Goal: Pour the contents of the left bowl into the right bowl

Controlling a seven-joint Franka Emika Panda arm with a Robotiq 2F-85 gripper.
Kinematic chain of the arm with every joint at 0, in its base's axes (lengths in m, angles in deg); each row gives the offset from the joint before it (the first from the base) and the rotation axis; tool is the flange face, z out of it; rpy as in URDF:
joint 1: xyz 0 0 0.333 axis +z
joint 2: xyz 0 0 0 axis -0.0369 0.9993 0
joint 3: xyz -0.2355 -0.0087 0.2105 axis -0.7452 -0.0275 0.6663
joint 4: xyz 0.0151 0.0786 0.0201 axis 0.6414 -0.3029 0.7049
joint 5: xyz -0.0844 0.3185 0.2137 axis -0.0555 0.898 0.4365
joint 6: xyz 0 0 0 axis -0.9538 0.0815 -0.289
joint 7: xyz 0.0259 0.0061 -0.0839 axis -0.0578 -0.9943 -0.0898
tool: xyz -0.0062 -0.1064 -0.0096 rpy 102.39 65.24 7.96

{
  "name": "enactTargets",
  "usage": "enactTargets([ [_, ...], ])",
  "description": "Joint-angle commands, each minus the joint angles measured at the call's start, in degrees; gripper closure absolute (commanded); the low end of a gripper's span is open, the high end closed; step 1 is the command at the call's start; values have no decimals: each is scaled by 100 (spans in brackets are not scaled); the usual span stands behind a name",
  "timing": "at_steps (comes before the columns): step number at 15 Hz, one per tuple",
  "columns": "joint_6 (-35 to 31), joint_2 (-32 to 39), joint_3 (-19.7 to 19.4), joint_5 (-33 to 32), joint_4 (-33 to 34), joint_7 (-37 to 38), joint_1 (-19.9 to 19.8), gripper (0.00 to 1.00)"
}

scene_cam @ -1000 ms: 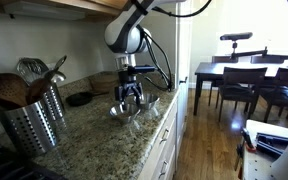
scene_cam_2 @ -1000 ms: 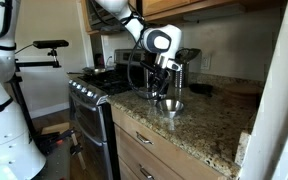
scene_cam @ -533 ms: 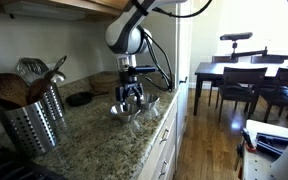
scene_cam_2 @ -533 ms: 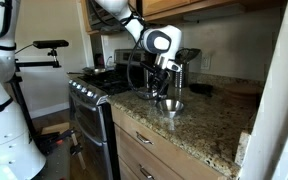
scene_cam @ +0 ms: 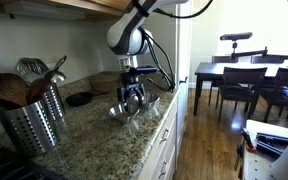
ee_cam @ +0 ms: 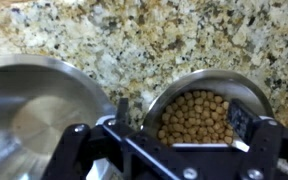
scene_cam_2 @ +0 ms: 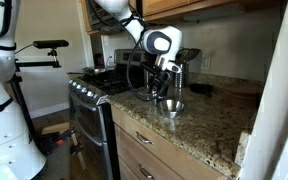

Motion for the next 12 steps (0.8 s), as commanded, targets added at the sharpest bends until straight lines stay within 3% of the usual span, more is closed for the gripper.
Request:
enactTargets([
  [1,79,-231,-32,-61,-227,86,-13,0],
  [12,-8,-98,32,83,-51,94,-1,0],
])
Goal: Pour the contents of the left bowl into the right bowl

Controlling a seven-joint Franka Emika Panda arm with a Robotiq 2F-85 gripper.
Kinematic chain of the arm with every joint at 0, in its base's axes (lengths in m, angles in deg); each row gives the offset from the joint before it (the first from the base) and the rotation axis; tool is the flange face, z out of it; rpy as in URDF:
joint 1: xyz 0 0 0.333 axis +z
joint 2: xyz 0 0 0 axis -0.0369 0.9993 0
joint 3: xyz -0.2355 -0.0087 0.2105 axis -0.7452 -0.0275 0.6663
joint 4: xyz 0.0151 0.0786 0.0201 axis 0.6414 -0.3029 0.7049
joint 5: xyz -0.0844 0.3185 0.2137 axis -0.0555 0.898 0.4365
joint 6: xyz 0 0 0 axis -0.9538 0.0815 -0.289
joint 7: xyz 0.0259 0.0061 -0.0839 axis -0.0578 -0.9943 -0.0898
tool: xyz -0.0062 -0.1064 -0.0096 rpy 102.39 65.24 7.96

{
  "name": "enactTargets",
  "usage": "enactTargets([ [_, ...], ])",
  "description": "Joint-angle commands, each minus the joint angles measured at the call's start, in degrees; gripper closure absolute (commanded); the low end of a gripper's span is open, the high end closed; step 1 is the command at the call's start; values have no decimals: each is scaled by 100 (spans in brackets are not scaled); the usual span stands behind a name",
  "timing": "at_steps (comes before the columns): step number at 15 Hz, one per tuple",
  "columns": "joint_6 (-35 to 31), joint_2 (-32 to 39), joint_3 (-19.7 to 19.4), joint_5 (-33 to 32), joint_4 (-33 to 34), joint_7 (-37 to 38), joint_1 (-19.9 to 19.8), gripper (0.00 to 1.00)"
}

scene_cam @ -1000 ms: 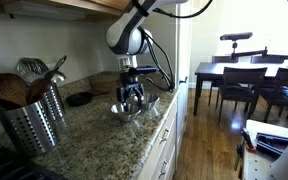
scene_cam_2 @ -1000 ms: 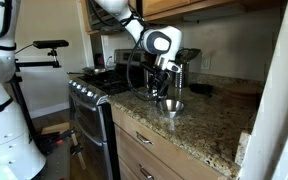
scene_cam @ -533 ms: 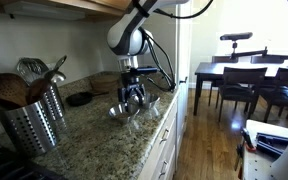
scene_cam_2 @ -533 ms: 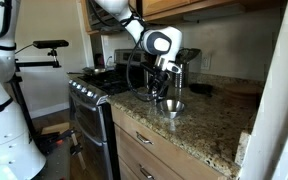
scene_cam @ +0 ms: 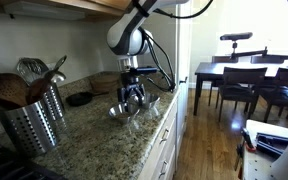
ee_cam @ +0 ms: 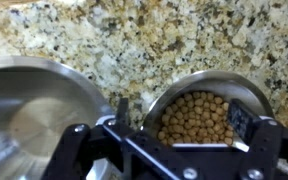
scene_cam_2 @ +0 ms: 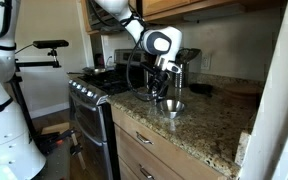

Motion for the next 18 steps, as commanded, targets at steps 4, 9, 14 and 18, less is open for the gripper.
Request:
enactTargets([
  [4,-72,21,70,97,105,132,23,37],
  [9,-93,78,69,71,192,137,27,45],
  [14,-154,125,58,79,218,223,37,20],
  [18,-241,203,54,85,235,303,42,0],
])
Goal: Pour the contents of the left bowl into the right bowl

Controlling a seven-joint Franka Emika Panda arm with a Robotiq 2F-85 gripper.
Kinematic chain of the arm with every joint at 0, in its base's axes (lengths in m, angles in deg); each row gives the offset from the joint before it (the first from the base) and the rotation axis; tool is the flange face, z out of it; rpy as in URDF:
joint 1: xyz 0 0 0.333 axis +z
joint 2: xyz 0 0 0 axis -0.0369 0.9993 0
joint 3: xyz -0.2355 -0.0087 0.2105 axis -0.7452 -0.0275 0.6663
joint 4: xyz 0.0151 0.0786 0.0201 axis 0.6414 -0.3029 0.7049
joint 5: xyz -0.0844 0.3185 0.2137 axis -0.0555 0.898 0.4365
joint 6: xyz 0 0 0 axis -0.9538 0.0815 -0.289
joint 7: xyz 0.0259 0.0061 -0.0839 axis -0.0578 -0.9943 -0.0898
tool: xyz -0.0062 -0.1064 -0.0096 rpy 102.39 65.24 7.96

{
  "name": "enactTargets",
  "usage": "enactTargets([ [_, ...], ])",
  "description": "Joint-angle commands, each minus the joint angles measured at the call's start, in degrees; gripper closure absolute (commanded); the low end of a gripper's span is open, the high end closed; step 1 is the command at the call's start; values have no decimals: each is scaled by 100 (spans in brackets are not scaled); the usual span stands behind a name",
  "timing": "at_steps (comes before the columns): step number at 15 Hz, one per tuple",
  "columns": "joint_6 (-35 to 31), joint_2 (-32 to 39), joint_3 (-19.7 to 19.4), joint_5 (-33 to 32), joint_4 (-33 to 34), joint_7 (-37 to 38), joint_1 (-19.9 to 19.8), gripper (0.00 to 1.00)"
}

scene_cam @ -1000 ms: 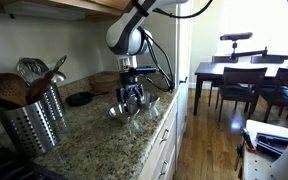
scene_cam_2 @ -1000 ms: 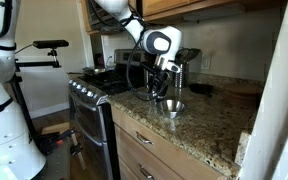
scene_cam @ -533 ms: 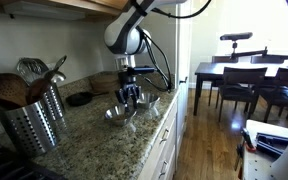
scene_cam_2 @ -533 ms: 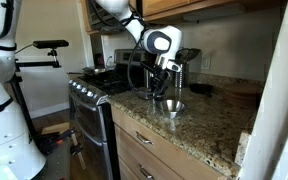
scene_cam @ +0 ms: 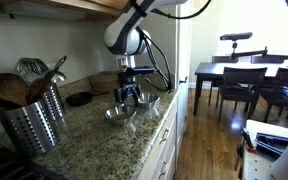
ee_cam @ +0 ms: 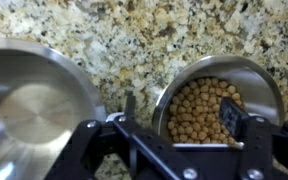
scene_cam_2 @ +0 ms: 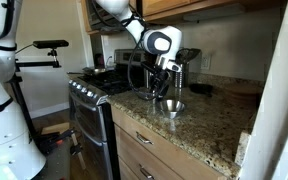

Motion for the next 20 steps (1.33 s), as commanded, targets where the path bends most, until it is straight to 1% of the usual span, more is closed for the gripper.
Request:
enactTargets([
  [1,-165,139,-11,62,85,231,30,0],
  [8,-264,391,-36,34,263,465,36,0],
  [9,-269,391,-41,24,285,488,36,25],
  [10,-272,395,-46,22,305,508,33,26],
  [20,-248,346,-101,-33,302,593,37,92],
])
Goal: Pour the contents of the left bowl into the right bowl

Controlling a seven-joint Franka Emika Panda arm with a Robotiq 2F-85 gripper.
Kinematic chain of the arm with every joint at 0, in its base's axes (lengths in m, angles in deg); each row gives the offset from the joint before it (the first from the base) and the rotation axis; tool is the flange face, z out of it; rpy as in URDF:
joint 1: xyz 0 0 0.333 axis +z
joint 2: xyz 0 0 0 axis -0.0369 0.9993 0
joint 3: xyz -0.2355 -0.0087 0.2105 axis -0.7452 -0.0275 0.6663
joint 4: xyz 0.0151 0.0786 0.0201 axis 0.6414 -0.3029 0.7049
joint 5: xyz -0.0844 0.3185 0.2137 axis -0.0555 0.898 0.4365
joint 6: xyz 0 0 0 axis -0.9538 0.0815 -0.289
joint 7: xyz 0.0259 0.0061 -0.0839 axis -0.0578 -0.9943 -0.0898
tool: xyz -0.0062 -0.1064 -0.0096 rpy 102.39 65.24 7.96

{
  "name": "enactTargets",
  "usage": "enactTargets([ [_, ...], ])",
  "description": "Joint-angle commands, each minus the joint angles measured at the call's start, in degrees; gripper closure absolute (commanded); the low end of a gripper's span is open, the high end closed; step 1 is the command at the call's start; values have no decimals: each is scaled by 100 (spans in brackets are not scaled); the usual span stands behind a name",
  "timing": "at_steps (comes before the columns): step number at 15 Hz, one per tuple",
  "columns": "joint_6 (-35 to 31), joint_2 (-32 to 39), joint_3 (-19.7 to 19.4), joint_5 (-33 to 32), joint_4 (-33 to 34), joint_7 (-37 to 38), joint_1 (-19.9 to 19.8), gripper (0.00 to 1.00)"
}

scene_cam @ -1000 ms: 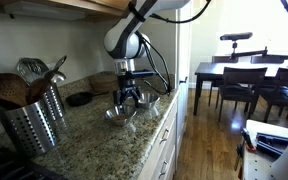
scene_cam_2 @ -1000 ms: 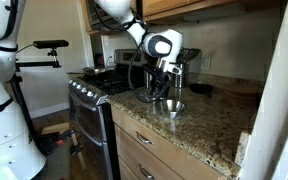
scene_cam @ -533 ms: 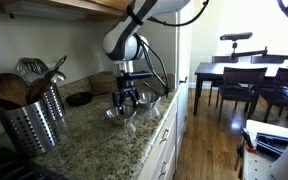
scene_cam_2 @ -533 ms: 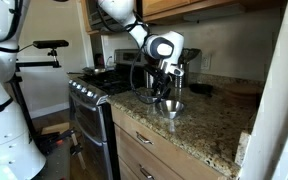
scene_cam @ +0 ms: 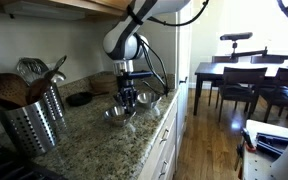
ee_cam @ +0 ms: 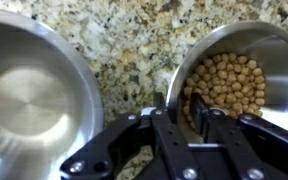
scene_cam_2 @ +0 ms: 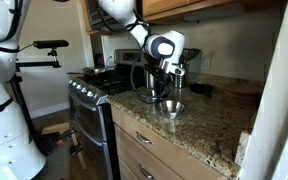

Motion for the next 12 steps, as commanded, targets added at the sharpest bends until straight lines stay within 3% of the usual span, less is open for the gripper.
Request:
enactTargets([
  [1,-77,-58,-55,-36,-34,177,39,92],
  [12,-105,-368,-182,-161,-186,279,28,93],
])
